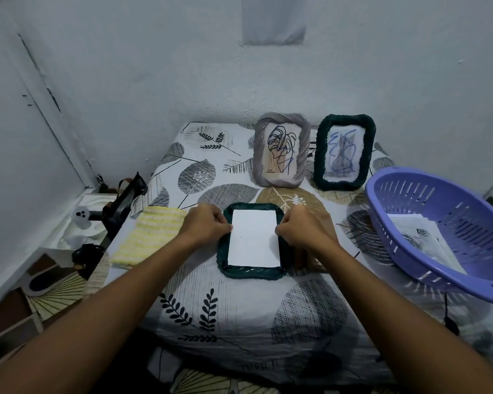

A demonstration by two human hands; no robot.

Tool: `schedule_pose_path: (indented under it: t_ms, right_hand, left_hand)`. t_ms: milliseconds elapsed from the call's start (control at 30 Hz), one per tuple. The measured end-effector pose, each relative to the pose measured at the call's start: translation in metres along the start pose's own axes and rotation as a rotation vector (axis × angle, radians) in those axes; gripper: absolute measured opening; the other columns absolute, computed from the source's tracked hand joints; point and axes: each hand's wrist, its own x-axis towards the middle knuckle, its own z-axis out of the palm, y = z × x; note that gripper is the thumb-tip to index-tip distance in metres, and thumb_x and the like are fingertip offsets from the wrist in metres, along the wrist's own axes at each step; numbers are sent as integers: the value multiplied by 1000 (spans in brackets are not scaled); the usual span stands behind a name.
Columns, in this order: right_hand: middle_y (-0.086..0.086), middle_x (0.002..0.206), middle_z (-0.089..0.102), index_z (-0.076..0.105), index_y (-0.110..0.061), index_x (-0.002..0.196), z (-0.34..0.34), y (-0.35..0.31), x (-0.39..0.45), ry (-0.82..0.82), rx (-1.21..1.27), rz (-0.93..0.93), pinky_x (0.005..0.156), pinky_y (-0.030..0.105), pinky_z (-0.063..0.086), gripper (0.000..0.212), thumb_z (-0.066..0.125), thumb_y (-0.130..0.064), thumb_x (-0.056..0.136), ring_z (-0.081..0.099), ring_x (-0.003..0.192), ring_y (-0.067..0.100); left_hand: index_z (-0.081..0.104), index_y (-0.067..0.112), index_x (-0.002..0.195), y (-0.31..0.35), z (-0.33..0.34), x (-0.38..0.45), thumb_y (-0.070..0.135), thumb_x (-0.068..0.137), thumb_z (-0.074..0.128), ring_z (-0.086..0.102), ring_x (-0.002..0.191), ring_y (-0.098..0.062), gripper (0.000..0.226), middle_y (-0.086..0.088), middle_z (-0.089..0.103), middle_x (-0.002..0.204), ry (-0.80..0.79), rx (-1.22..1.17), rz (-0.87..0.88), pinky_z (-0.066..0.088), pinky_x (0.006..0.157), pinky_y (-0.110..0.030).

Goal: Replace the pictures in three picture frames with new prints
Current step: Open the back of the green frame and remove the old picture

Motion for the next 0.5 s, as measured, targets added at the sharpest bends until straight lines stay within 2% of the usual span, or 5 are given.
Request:
schedule_pose_path:
  t_ms: [133, 233, 300, 400, 500]
  right_hand:
    - [6, 64, 53, 53, -10, 68, 5, -3, 1, 0, -49, 53, 50, 28, 39, 12, 58, -10, 79, 54, 58, 23]
    - [5, 63, 51, 52, -9, 68, 6, -5, -1, 1, -51, 70, 47, 24, 33, 13, 57, -10, 80, 49, 53, 20]
    - [5, 64, 52, 55, -8, 71, 6, -6, 0, -10, -19, 77, 46, 23, 32, 11, 58, -10, 81, 49, 53, 19]
    - [6, 65, 54, 58, -8, 75, 7, -4, 1, -21, 29, 83, 48, 23, 33, 6, 59, -10, 80, 49, 54, 21]
    - [7, 65, 56, 61, -5, 78, 9, -1, 2, -9, 95, 92, 50, 25, 38, 5, 59, -9, 79, 50, 55, 22]
  left_hand:
    - [72, 12, 69, 10, 4, -3, 27, 73, 72, 65, 75, -22, 16, -6, 71, 74, -43, 110, -27, 50, 66, -27]
    - [74, 7, 73, 16, 6, -5, 27, 76, 69, 65, 77, -25, 21, -11, 71, 77, -40, 126, -56, 47, 65, -25]
    - [73, 4, 72, 17, 6, -5, 25, 76, 68, 65, 77, -27, 22, -13, 71, 76, -42, 130, -62, 45, 62, -27]
    - [73, 1, 75, 17, 5, -4, 22, 76, 68, 66, 74, -27, 22, -16, 71, 77, -58, 126, -66, 50, 63, -31]
    - [74, 1, 79, 18, 5, -5, 18, 74, 67, 59, 63, -23, 19, -16, 69, 73, -55, 123, -72, 54, 64, -35]
